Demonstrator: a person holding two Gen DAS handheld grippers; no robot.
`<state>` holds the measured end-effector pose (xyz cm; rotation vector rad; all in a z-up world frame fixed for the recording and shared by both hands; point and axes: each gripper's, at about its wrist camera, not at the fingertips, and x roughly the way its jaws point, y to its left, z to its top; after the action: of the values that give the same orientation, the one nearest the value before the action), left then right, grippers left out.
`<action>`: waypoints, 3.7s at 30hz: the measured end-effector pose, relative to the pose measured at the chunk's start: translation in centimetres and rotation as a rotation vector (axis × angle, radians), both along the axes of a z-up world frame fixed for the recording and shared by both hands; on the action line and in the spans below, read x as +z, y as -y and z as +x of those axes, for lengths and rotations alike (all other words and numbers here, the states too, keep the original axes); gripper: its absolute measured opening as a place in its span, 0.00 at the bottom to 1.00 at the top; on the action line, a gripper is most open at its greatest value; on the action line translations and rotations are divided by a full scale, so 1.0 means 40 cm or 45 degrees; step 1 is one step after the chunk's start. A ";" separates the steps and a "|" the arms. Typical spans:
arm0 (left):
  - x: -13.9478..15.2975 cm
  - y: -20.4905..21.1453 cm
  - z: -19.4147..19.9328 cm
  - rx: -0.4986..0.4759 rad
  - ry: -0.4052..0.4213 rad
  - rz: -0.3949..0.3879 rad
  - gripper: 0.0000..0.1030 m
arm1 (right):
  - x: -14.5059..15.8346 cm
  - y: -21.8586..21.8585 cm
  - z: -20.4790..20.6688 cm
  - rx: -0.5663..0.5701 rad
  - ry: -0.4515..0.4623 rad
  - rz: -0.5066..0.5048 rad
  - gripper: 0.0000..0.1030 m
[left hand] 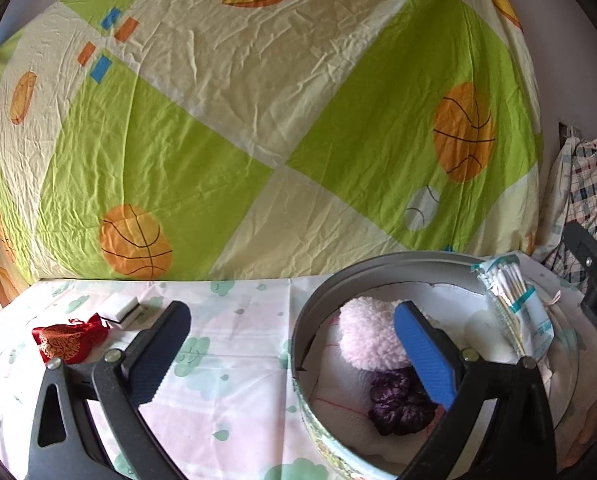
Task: Organize soft objects
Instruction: 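Withdraw both open grippers from the tin toward the red pouch and sponge, then move the left gripper down onto the red drawstring pouch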
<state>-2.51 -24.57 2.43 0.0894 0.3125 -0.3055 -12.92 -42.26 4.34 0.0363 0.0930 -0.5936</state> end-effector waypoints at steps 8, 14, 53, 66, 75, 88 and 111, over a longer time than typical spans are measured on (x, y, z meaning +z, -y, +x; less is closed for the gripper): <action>-0.015 -0.046 0.002 0.073 0.019 -0.048 1.00 | 0.000 -0.031 -0.003 -0.027 0.008 -0.071 0.88; -0.029 -0.073 0.004 0.082 0.021 -0.027 1.00 | 0.001 -0.024 -0.033 -0.056 0.066 0.005 0.88; -0.051 -0.342 0.112 0.154 -0.061 -0.068 1.00 | -0.018 -0.318 0.047 0.011 0.056 0.030 0.88; -0.064 -0.429 0.170 0.211 -0.119 -0.068 1.00 | -0.030 -0.452 0.137 0.146 0.021 0.065 0.88; -0.073 -0.486 0.215 0.248 -0.157 -0.072 1.00 | -0.042 -0.525 0.203 0.205 0.001 0.106 0.88; -0.100 -0.575 0.312 0.277 -0.257 -0.009 1.00 | -0.060 -0.611 0.284 0.252 -0.008 0.206 0.88; -0.221 -0.690 0.515 0.224 -0.766 -0.145 0.91 | -0.075 -0.648 0.346 0.326 -0.099 0.260 0.88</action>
<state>18.08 3.03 -6.40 -0.1469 0.8931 -0.1684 0.90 -16.34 1.35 0.1966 0.2297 -0.3276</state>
